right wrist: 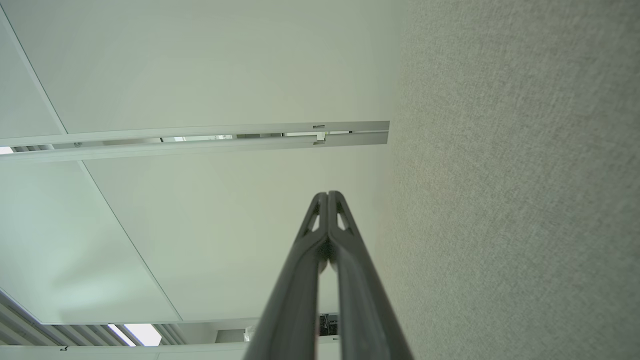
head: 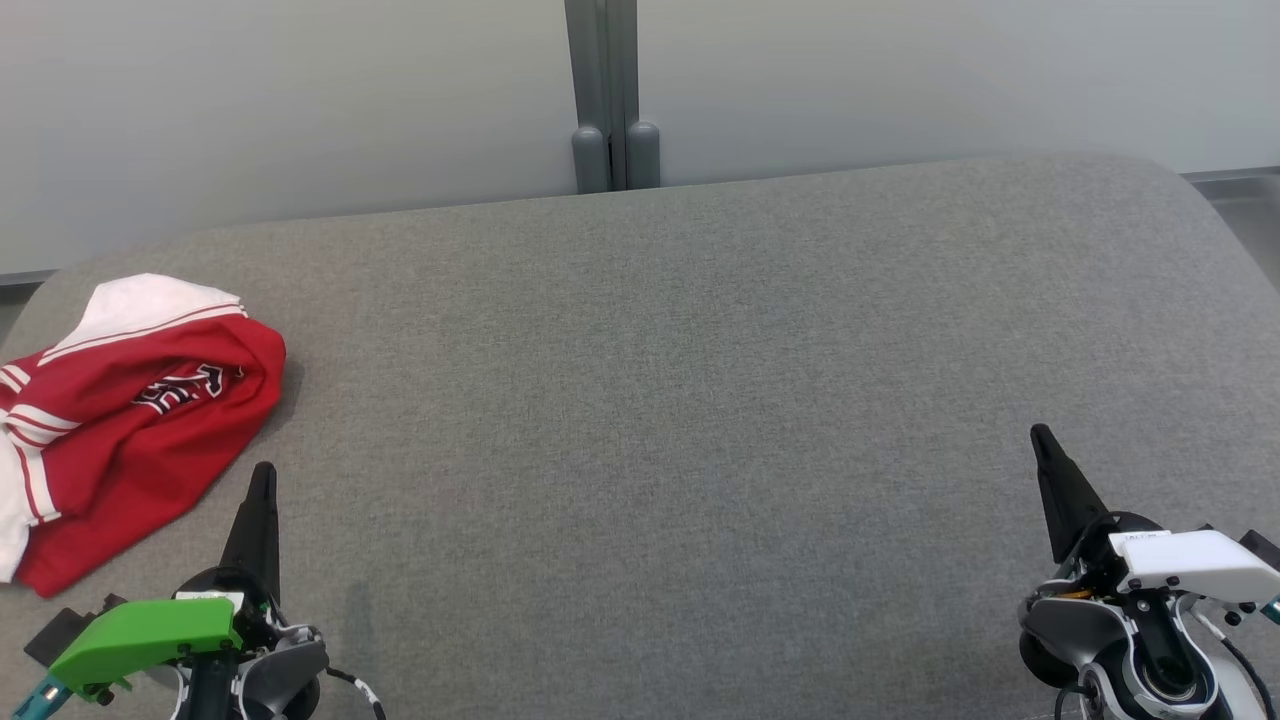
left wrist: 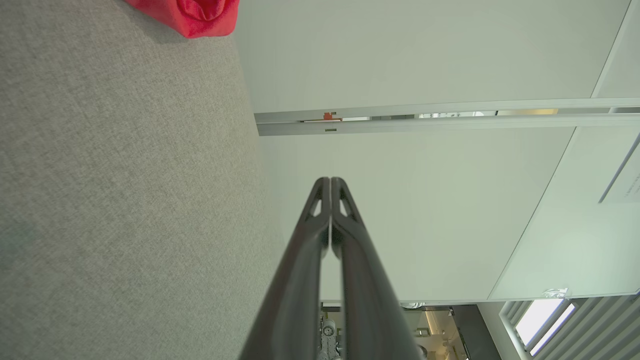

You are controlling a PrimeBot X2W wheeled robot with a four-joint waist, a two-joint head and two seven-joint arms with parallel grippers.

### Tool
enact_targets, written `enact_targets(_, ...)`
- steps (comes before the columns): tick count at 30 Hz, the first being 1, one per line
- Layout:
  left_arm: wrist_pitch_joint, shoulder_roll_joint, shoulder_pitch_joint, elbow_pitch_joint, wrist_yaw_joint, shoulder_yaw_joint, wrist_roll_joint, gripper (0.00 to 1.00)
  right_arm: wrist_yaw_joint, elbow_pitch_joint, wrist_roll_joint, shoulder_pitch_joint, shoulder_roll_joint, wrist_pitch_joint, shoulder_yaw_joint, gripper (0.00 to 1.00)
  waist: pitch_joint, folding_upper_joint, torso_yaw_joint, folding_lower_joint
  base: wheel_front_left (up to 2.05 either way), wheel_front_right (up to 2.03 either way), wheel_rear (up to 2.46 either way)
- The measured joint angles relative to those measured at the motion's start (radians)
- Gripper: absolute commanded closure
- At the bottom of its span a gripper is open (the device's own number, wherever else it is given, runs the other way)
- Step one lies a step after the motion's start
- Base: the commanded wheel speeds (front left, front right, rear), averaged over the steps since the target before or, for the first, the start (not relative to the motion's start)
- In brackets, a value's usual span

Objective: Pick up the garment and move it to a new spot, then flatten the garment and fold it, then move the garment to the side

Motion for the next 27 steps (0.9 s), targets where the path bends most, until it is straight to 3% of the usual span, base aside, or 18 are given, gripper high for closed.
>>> enact_targets(27, 0.000, 0.000, 0.000, 0.000, 0.000, 0.000, 0.000, 1.00, 0.000, 0.000, 0.000, 0.000, 0.000, 0.000, 0.000, 1.00, 0.000, 0.0000, 0.000, 0.0000, 0.00, 0.00, 0.00)
